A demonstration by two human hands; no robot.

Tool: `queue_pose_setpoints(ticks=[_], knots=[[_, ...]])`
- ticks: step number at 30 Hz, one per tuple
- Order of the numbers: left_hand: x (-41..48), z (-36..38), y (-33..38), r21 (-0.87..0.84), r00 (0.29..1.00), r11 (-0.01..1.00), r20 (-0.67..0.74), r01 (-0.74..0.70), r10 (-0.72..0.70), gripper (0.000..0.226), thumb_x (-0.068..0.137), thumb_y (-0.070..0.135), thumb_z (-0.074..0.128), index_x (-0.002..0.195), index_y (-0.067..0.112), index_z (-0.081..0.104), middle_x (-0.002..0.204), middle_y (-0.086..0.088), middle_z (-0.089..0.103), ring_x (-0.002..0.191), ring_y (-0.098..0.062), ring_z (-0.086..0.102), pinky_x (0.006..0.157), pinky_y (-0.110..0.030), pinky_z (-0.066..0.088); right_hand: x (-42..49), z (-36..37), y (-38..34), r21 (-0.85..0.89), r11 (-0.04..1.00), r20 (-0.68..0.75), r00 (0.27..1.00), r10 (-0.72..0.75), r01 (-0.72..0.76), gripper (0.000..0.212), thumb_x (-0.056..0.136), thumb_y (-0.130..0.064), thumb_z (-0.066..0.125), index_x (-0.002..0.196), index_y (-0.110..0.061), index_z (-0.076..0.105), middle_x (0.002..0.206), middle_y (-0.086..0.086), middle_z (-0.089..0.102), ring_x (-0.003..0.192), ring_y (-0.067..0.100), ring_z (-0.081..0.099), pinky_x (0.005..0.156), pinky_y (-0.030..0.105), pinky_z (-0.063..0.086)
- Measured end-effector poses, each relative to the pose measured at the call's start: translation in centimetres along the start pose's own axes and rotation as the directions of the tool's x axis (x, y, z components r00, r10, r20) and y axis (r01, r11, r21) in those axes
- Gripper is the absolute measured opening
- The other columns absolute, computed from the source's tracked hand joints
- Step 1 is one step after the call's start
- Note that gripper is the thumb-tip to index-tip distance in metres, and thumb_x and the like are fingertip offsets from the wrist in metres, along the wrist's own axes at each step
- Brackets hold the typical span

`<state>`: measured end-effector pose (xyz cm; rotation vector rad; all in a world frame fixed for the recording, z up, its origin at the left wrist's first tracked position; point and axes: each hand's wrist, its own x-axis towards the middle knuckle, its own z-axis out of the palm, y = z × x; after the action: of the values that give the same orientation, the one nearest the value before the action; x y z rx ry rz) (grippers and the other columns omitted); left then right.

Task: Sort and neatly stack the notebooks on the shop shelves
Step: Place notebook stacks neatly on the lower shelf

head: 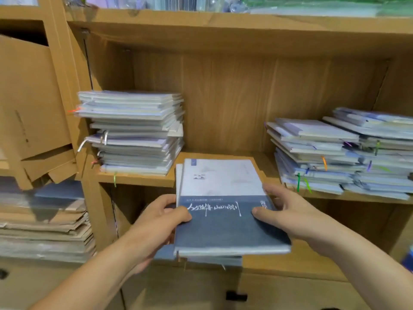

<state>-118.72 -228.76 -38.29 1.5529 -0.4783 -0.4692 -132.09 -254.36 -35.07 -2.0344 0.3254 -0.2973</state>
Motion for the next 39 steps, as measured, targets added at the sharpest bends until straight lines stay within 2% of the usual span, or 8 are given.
queue_pose_setpoints(ticks=[9,14,19,22,26,30,34,39], knots=[[-7.5,4.5,-8.6,-0.014,0.992,1.000,0.128,0.005,-0.003,0.043,0.091,0.009,0.073,0.124,0.019,0.048,0.104,-0.009,0.078,0.095,-0.028,0.077,0.070,-0.032,0.062,-11.8,2.9,6.8,-0.228,0.973,-0.111,0.994,0.002,-0.027,0.046,0.097,-0.026,0.061,0.135,-0.048,0.046,0.122,-0.035,0.063,0.113,-0.006,0.061,0.102,0.028,0.049],[-5.4,9.0,-12.0,0.166,0.968,0.986,0.248,-0.007,-0.035,0.037,0.094,0.014,0.072,0.126,0.022,0.055,0.098,-0.020,0.075,0.092,-0.042,0.071,0.086,-0.059,0.058,-12.8,1.4,12.3,-0.181,0.952,-0.165,0.961,0.219,-0.248,0.039,0.097,-0.020,0.064,0.131,-0.036,0.054,0.121,-0.026,0.066,0.116,0.001,0.061,0.105,0.029,0.047],[1.5,14.1,-15.3,0.242,0.930,0.969,0.365,-0.053,-0.040,0.024,0.103,0.019,0.059,0.127,0.019,0.059,0.079,0.024,0.073,0.076,0.007,0.067,0.066,-0.010,0.051,-7.6,-2.0,17.1,-0.178,0.908,-0.257,0.909,0.328,-0.378,0.016,0.096,-0.023,0.067,0.112,-0.024,0.063,0.098,-0.013,0.073,0.093,0.008,0.067,0.076,0.024,0.052],[6.6,16.8,-17.2,0.313,0.938,0.949,0.337,-0.033,-0.078,0.026,0.102,0.037,0.059,0.127,0.031,0.059,0.117,0.022,0.071,0.113,0.000,0.065,0.098,-0.023,0.054,-2.8,-4.3,19.8,-0.231,0.889,-0.279,0.902,0.329,-0.396,0.012,0.097,-0.025,0.066,0.108,-0.021,0.063,0.093,-0.008,0.071,0.088,0.010,0.065,0.069,0.024,0.046],[11.8,19.3,-19.0,0.511,0.957,0.858,0.275,-0.060,-0.097,0.032,0.098,0.058,0.051,0.122,0.037,0.053,0.099,0.012,0.067,0.088,-0.001,0.064,0.088,-0.035,0.058,2.2,-6.4,24.0,-0.229,0.886,-0.301,0.895,0.329,-0.403,0.011,0.098,-0.025,0.066,0.108,-0.023,0.062,0.089,-0.009,0.067,0.084,0.010,0.062,0.068,0.026,0.044],[14.3,21.7,-19.8,0.603,0.954,0.798,0.251,-0.020,-0.166,0.029,0.101,0.056,0.048,0.123,0.038,0.049,0.117,0.011,0.062,0.108,-0.011,0.060,0.096,-0.042,0.057,4.4,-7.4,27.8,-0.172,0.884,-0.292,0.880,0.375,-0.434,0.014,0.095,-0.025,0.070,0.105,-0.026,0.060,0.090,-0.009,0.069,0.086,0.011,0.064,0.065,0.025,0.047],[15.7,22.8,-20.0,0.843,0.973,0.536,0.159,-0.047,-0.166,0.037,0.101,0.051,0.053,0.120,0.020,0.058,0.117,0.000,0.051,0.103,-0.022,0.061,0.097,-0.042,0.054,5.6,-7.2,30.6,-0.195,0.854,-0.265,0.864,0.427,-0.482,0.012,0.092,-0.025,0.072,0.090,-0.021,0.062,0.087,-0.005,0.069,0.087,0.019,0.065,0.071,0.032,0.050],[17.8,23.4,-19.9,0.830,0.978,0.551,0.177,-0.087,-0.112,0.033,0.102,0.037,0.055,0.121,0.011,0.051,0.111,-0.005,0.053,0.103,-0.026,0.059,0.091,-0.039,0.052,8.3,-7.2,30.3,-0.282,0.799,-0.318,0.837,0.444,-0.531,0.022,0.095,-0.033,0.064,0.086,-0.016,0.054,0.083,0.004,0.061,0.080,0.024,0.059,0.068,0.037,0.052]])
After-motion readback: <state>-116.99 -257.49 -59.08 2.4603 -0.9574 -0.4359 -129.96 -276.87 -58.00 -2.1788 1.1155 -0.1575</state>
